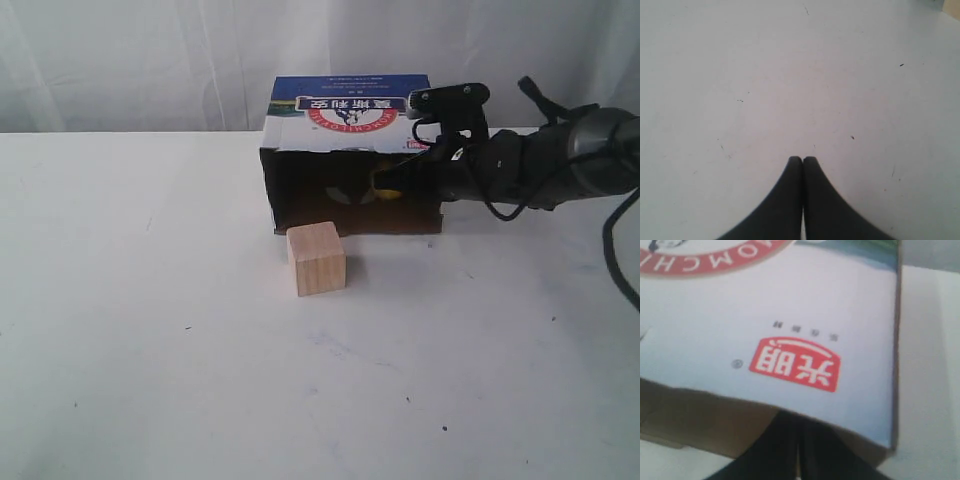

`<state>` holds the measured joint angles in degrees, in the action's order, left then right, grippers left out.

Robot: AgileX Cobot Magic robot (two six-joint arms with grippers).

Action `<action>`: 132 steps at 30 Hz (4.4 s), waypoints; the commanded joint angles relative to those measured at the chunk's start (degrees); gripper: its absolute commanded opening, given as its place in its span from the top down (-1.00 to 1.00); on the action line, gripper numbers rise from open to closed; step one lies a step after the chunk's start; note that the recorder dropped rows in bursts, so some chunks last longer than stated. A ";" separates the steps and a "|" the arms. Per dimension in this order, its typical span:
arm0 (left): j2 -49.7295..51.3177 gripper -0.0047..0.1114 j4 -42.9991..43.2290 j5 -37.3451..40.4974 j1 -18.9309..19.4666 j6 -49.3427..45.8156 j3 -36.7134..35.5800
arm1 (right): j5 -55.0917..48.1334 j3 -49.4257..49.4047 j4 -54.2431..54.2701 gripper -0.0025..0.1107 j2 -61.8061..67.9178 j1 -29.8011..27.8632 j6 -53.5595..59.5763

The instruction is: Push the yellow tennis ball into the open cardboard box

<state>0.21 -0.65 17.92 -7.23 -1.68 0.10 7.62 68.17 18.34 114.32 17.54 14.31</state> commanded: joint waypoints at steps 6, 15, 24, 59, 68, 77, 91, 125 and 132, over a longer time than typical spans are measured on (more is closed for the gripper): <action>-0.21 0.92 -0.80 1.60 -0.37 -0.04 -0.10 | -24.04 0.32 -0.37 0.96 -3.20 0.68 -0.49; -0.21 0.92 -0.80 1.60 -0.37 -0.04 -0.10 | -35.09 0.32 -21.95 0.96 -7.93 -3.33 -12.84; -0.21 0.92 -0.80 1.60 -0.37 -0.04 -0.10 | -59.99 0.32 -38.70 0.96 -11.52 -13.25 -23.46; -0.21 0.92 -0.80 1.60 -0.37 -0.04 -0.10 | -37.13 -33.56 -41.47 0.96 -95.42 -18.19 -35.79; -0.21 0.92 -0.80 1.60 -0.37 -0.04 -0.10 | -39.71 -40.28 -41.18 0.96 -112.39 -18.19 -38.01; -0.21 0.92 -0.80 1.60 -0.37 -0.04 -0.10 | -40.97 -40.35 -41.90 0.96 -114.32 -18.19 -34.46; -0.21 0.92 -0.80 1.60 -0.37 -0.04 -0.10 | -27.07 -58.54 -17.18 0.96 -114.32 -18.19 -2.47; -0.21 0.92 -0.80 1.58 -0.26 -0.04 -0.10 | -26.92 -68.17 -23.07 0.96 -114.32 -18.09 -13.04; -0.21 0.92 -0.80 1.58 -0.26 -0.04 -0.10 | -26.92 -68.17 -23.07 0.96 -114.32 -18.09 -13.04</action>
<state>0.21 -0.65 17.92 -7.23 -1.68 0.10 -19.51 0.23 -4.17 0.21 -0.38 0.57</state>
